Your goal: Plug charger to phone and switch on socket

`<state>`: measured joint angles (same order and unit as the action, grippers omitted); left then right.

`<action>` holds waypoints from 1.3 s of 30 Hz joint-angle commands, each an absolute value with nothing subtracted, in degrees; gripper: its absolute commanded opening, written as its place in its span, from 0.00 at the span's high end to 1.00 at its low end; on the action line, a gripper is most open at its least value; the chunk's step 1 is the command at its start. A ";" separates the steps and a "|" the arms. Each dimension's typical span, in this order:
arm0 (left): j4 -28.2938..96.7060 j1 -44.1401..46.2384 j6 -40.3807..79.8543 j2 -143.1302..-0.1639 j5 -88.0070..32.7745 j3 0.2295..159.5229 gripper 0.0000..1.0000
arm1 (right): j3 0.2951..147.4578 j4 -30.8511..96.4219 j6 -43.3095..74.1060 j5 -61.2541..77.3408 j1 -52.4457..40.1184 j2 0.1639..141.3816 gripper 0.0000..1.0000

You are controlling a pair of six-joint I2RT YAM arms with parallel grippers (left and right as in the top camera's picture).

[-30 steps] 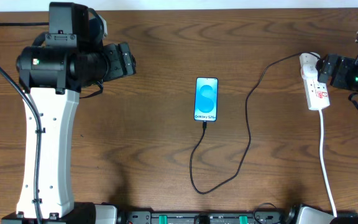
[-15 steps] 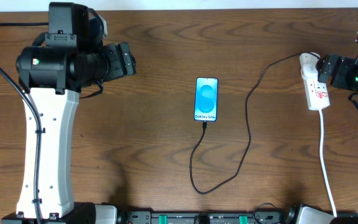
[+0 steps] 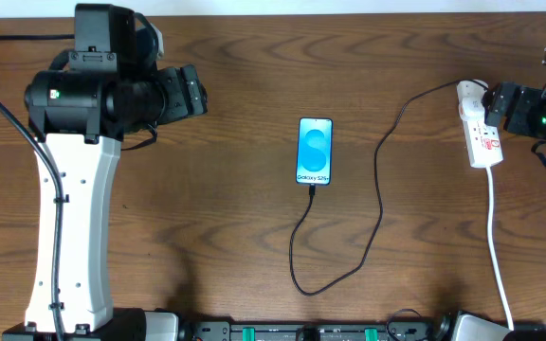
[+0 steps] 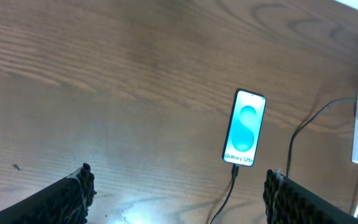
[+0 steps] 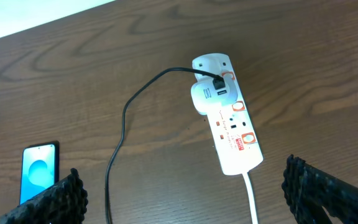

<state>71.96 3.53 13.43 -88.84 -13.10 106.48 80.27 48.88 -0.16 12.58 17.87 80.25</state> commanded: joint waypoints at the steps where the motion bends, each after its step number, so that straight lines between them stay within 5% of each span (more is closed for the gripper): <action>1: 73.54 3.55 12.62 -89.06 -11.81 106.61 0.12 | 80.23 49.10 0.80 12.14 17.52 80.20 0.01; 15: 53.17 12.97 12.45 -83.00 5.02 96.27 0.12 | 80.23 49.10 0.80 12.14 17.52 80.20 0.01; 36: -33.76 10.85 10.50 -43.97 5.72 22.83 0.12 | 80.23 49.10 0.80 12.14 17.52 80.20 0.01; 39: -38.94 8.71 10.50 -39.99 4.03 16.80 0.12 | 80.23 49.10 0.80 12.14 17.52 80.20 0.01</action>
